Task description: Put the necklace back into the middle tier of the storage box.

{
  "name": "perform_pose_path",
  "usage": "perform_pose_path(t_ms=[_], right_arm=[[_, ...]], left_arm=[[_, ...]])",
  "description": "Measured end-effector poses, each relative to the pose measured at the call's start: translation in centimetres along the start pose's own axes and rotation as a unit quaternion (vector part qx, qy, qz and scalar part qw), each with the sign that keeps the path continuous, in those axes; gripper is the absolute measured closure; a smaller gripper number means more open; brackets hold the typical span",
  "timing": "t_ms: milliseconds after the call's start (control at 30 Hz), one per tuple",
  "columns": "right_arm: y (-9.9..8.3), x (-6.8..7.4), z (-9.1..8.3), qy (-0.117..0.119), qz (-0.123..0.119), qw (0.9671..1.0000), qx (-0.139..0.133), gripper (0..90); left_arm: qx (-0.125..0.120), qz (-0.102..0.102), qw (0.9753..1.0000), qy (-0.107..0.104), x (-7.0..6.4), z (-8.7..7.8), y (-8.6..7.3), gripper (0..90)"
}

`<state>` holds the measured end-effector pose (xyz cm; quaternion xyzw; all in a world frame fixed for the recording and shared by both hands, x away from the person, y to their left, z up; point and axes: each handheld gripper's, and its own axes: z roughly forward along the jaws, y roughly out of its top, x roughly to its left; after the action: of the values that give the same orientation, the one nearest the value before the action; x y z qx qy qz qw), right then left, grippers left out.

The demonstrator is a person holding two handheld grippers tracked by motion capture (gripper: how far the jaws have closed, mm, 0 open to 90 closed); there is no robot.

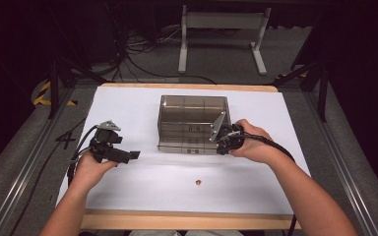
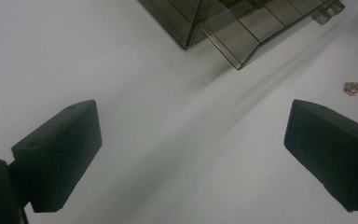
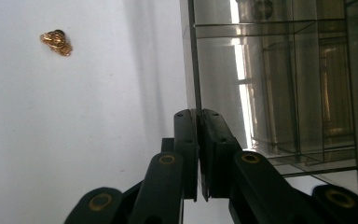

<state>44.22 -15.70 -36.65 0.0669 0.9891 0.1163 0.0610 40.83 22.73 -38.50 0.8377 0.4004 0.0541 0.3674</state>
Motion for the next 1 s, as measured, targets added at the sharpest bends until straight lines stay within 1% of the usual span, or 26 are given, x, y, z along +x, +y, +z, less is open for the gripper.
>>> perform_pose_path(t_ms=[33, 133, 167, 233, 267, 467, 567, 700, 867, 900, 1000], right_arm=[[0.0, 0.1, 0.0, 0.003, 0.0, 1.0, 0.002, 86.0], [0.0, 0.5, -0.1, 0.0, -0.005, 1.0, -0.001, 86.1], [-0.1, 0.7, -0.1, 0.002, -0.007, 1.0, -0.001, 86.2], [-0.1, 1.0, -0.1, 0.003, -0.004, 1.0, -0.001, 86.4], [-0.1, 1.0, -0.1, 0.002, -0.01, 0.9999, 0.0, 86.5], [-0.2, 1.4, -0.2, 0.005, -0.011, 0.9999, 0.002, 86.4], [-0.2, 1.4, -0.2, 0.002, -0.015, 0.9999, 0.002, 86.4], [-0.2, 1.6, -0.1, 0.002, -0.013, 0.9999, 0.006, 86.5], [-0.3, 1.6, 0.1, 0.0, -0.018, 0.9998, 0.006, 86.9], [-0.3, 1.6, 0.1, 0.002, -0.013, 0.9999, 0.009, 87.0], [-0.3, 1.6, 0.3, 0.001, -0.019, 0.9998, 0.01, 87.2]], left_arm=[[0.0, 0.0, 1.0, -0.001, 0.0, 0.0, 0.0, 4.7], [0.0, -0.001, 1.0, -0.001, -0.1, 0.0, 0.0, 4.7], [0.0, -0.001, 1.0, -0.001, -0.1, 0.0, 0.0, 4.7], [0.001, 0.0, 1.0, -0.001, -0.1, 0.0, 0.0, 4.7], [0.0, 0.0, 1.0, -0.001, -0.1, 0.0, 0.0, 4.7], [0.001, 0.0, 1.0, -0.001, -0.1, 0.0, 0.0, 4.7], [0.001, 0.0, 1.0, -0.001, -0.1, 0.0, 0.0, 4.7], [0.001, 0.0, 1.0, -0.001, -0.1, 0.0, 0.0, 4.7], [0.001, 0.0, 1.0, -0.001, -0.1, 0.0, 0.0, 4.7], [0.001, 0.0, 1.0, 0.0, -0.1, 0.0, 0.0, 4.7], [0.002, 0.001, 1.0, 0.0, -0.1, 0.0, 0.0, 4.7]])
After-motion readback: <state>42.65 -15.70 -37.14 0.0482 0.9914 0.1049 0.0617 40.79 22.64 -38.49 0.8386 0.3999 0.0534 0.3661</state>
